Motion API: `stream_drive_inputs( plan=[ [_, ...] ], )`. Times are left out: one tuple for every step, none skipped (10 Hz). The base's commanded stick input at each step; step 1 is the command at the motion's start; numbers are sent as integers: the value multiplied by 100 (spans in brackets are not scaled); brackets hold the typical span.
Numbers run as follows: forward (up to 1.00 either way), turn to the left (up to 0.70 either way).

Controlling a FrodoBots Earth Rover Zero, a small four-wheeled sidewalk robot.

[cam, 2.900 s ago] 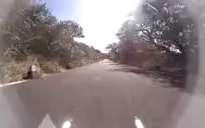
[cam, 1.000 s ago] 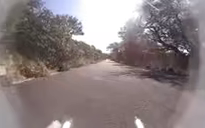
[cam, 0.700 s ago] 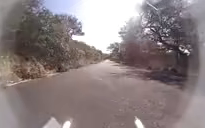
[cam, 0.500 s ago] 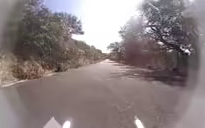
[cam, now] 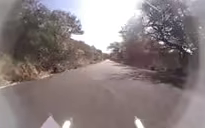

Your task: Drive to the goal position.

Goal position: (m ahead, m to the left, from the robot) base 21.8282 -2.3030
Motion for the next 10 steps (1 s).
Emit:
stream_drive_inputs(
  plan=[
    [85, 0],
    [85, 0],
    [85, 0],
    [85, 0],
    [85, 0],
    [85, 0],
    [85, 0],
    [85, 0],
    [85, 0],
    [85, -34]
  ],
)
